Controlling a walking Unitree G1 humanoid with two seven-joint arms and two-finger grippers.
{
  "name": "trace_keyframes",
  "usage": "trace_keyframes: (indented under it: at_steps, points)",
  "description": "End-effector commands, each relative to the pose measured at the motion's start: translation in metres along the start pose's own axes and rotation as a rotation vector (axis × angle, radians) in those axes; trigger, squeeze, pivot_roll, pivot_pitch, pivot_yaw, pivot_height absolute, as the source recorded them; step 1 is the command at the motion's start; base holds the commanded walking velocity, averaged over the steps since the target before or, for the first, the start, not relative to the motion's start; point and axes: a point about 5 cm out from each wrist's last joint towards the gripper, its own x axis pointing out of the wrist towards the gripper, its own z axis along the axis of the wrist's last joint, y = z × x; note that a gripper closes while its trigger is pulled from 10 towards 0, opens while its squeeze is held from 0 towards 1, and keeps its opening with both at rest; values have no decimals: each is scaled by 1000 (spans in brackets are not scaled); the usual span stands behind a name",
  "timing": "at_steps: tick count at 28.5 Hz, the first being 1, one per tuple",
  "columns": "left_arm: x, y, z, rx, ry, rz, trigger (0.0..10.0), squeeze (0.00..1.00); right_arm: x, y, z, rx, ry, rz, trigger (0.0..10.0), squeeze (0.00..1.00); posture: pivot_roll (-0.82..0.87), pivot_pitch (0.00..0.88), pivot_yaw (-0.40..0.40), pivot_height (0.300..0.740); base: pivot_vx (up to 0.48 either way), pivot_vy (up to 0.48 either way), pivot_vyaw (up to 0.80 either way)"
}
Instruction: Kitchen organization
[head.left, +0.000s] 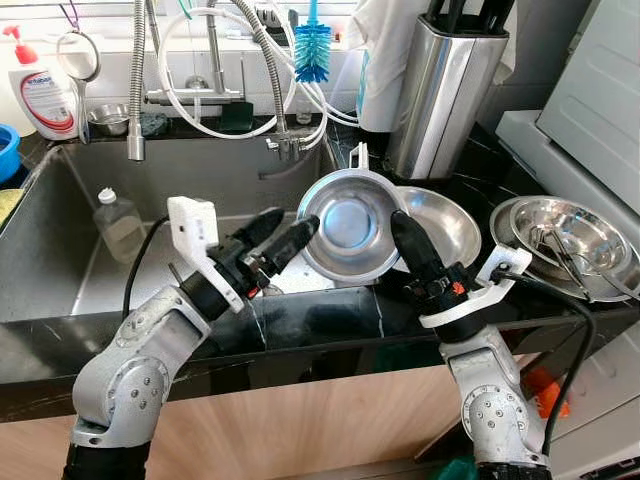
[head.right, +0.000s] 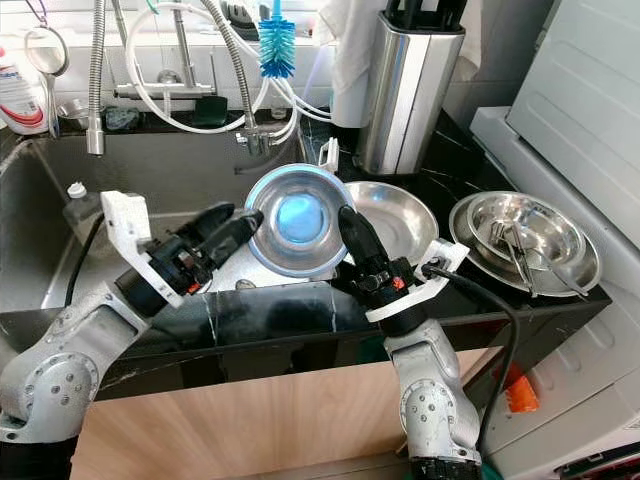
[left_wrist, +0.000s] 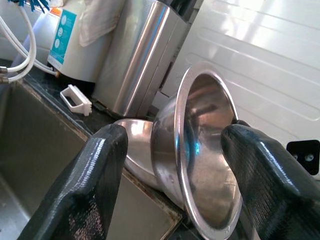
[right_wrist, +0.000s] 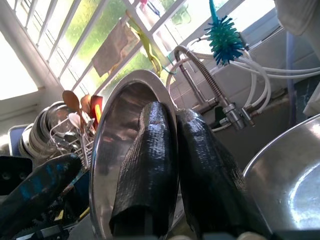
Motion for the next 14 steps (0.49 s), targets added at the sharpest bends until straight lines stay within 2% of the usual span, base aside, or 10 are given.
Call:
trace_keyframes:
  at_steps: [1,4,5,6,7,14]
  points:
    - [0,-2,-5,28,47,-2,10000,0,3,2,1,-20,3,17,10000,0,91,6,-39,740,0,0,0]
    - [-1,-2,-9,45,67,3,10000,0,4,4,0,-23,14,30,10000,0,88,6,-39,740,0,0,0]
    - [-1,-2,-10,49,71,6,9412,0,5,5,0,-24,15,33,10000,0,88,7,-39,740,0,0,0]
    - [0,-1,-10,54,74,13,4196,0,5,6,0,-25,14,36,10000,0,88,7,-39,740,0,0,0]
    - [0,-1,-11,58,74,18,0,0,5,6,1,-26,14,39,10000,0,88,7,-39,740,0,0,0]
    - [0,0,-11,63,72,22,0,0,6,6,2,-33,15,42,10000,0,87,5,-40,740,0,0,0]
